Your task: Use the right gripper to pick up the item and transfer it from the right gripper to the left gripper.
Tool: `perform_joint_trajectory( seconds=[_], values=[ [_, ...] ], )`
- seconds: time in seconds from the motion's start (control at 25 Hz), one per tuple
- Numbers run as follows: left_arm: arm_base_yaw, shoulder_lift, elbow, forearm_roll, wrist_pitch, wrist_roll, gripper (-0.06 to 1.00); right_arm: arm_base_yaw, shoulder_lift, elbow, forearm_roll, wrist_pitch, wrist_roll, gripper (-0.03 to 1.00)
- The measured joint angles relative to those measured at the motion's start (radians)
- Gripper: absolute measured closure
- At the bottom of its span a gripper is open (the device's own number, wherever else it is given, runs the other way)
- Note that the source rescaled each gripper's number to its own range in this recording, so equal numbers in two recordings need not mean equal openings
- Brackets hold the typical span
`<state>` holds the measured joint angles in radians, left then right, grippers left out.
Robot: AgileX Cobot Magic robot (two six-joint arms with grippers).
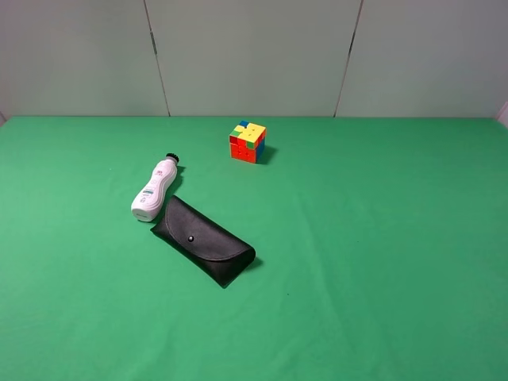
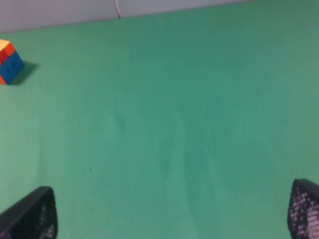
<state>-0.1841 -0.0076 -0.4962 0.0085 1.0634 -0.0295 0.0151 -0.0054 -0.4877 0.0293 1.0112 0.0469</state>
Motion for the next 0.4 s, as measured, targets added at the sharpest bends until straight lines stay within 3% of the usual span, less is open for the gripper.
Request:
perform_joint_trajectory(
  seconds=[0.4],
  values=[
    [0.0,0.0,0.0,0.0,0.0,-0.002,0.21,0.0,0.0,0.0,0.0,0.0,0.0,-0.03]
  ],
)
